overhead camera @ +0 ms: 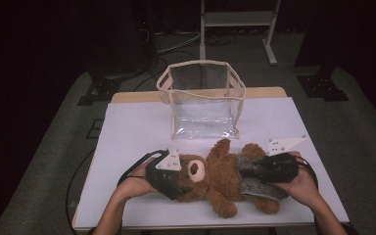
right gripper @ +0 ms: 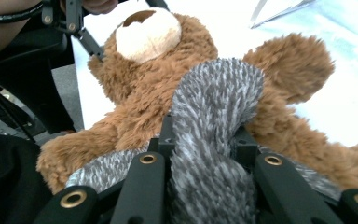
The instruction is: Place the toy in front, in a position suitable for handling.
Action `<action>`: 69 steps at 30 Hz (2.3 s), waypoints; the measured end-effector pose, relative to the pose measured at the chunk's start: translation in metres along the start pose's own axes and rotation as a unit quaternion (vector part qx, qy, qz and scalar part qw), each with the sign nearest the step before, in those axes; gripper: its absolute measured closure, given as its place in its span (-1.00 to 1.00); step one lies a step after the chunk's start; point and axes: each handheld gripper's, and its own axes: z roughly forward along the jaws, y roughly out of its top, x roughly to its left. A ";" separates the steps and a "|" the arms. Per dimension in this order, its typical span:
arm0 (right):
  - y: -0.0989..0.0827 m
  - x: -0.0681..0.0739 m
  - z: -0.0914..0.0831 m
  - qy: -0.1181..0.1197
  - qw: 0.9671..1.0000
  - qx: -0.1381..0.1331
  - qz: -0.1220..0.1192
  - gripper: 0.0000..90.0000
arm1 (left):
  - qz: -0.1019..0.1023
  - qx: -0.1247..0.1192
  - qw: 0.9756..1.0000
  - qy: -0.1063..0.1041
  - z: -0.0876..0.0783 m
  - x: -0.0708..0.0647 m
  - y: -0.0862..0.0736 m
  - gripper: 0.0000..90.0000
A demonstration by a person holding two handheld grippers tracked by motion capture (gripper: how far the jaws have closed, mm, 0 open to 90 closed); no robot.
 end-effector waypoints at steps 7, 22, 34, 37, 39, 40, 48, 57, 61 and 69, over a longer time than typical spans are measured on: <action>-0.012 0.012 0.002 0.017 1.000 0.002 0.001 0.60 | 0.012 -0.021 1.000 0.003 -0.004 -0.004 0.017 -0.69; -0.018 -0.003 -0.016 -0.016 1.000 -0.011 0.018 0.60 | 0.017 -0.024 1.000 -0.003 0.010 -0.006 0.013 -0.47; -0.025 -0.009 -0.003 -0.008 0.999 -0.008 0.044 0.60 | 0.019 -0.019 1.000 -0.002 0.004 -0.006 0.016 -0.57; -0.024 -0.005 0.001 -0.002 0.999 -0.007 0.040 0.60 | 0.012 -0.021 1.000 -0.001 0.007 -0.005 0.015 -0.60; -0.024 -0.005 0.001 -0.003 0.999 -0.007 0.040 0.60 | 0.010 -0.023 1.000 0.000 0.009 -0.005 0.015 -0.59; -0.024 -0.007 0.001 -0.002 0.999 -0.008 0.042 0.60 | 0.016 -0.020 1.000 -0.001 0.009 -0.006 0.014 -0.56; -0.034 -0.012 -0.006 -0.002 0.999 -0.009 0.053 0.59 | 0.010 -0.026 1.000 -0.004 0.009 -0.006 0.012 -0.51; -0.047 -0.016 -0.015 -0.023 0.998 0.017 0.063 0.59 | 0.012 -0.025 1.000 -0.005 0.009 -0.006 0.011 -0.51; -0.033 -0.017 -0.025 -0.040 0.998 0.004 0.050 0.59 | 0.015 -0.023 1.000 -0.005 0.009 -0.007 0.012 -0.51; 0.008 -0.016 -0.005 -0.032 0.999 -0.005 0.007 0.59 | 0.018 -0.022 1.000 -0.005 0.009 -0.009 0.010 -0.51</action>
